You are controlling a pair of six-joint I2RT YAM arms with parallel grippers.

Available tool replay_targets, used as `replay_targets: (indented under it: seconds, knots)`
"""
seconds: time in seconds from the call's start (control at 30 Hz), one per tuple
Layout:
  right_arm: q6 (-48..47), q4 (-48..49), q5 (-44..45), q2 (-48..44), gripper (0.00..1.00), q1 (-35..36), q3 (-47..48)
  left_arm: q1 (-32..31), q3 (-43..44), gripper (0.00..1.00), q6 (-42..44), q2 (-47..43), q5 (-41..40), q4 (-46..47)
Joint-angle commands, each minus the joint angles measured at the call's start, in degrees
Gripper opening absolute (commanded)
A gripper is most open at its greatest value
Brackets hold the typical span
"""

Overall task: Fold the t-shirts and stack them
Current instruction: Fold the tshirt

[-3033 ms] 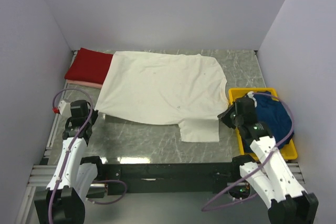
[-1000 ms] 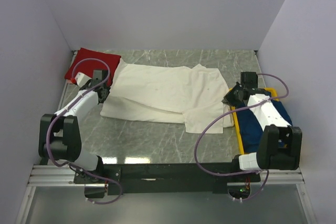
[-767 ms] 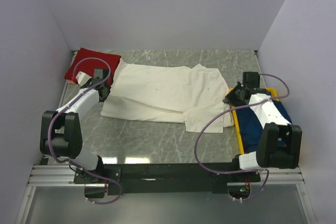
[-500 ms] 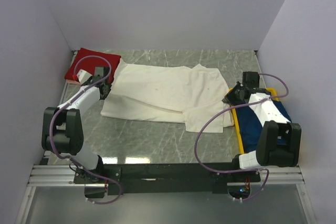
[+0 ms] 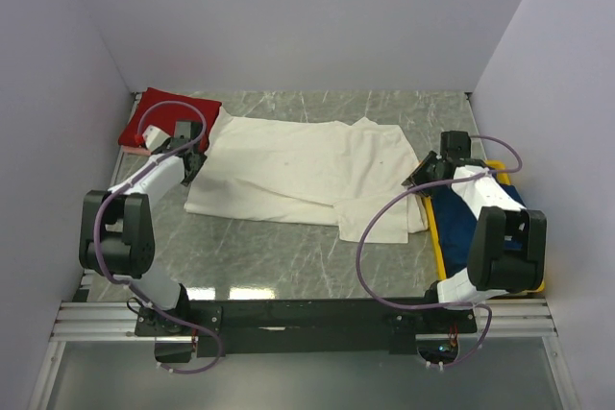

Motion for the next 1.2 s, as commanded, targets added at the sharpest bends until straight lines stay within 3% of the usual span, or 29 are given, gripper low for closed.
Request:
replay_targets:
  seconds: [0.0, 0.07, 0.2, 0.43, 0.67, 1.03, 1.17]
  knots:
    - [-1.7, 0.7, 0.7, -1.4, 0.37, 0.0, 2.9, 0.1, 0.9, 0.57, 1.2, -3.1, -1.6, 0.6]
    - [-2.1, -0.7, 2.4, -3.3, 0.46, 1.1, 3.5, 0.1, -1.5, 0.67, 0.5, -6.7, -1.8, 0.7]
    - [-1.4, -3.8, 11.9, -7.1, 0.46, 9.2, 4.0, -0.4, -8.6, 0.61, -0.9, -13.2, -0.2, 1.5]
    - [1.8, -3.1, 15.9, -15.5, 0.46, 16.7, -5.2, -2.3, -21.8, 0.61, -6.3, -21.3, 0.6, 3.5]
    - [3.3, -4.0, 21.1, -22.0, 0.47, 16.2, -12.0, -2.3, -27.4, 0.6, -6.5, -22.3, 2.6, 9.2]
    - [2.8, -3.6, 19.4, -25.7, 0.47, 14.9, -17.9, -2.3, -32.2, 0.61, -4.8, -22.6, 1.9, 17.5]
    - [2.5, -3.9, 18.5, -26.0, 0.47, 15.0, -18.7, -2.3, -33.5, 0.51, -4.6, -21.4, 2.2, 20.0]
